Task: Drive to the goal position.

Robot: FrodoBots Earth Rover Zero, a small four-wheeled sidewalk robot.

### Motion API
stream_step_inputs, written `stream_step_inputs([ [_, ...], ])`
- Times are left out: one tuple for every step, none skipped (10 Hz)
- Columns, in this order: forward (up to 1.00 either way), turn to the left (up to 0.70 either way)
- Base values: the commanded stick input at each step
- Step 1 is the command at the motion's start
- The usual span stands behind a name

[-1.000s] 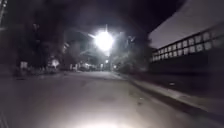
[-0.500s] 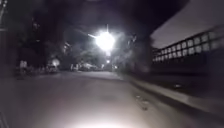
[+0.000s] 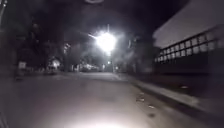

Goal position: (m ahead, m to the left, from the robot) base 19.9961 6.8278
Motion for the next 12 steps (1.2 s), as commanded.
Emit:
stream_step_inputs([
  [0.5, 0.0],
  [0.5, 0.0],
  [0.5, 0.0],
  [0.5, 0.0],
  [0.5, -0.28],
  [0.5, -0.49],
  [0.5, -0.5],
  [0.5, -0.5],
  [0.5, -0.18],
  [0.5, 0.0],
  [0.5, 0.0],
  [0.5, 0.0],
])
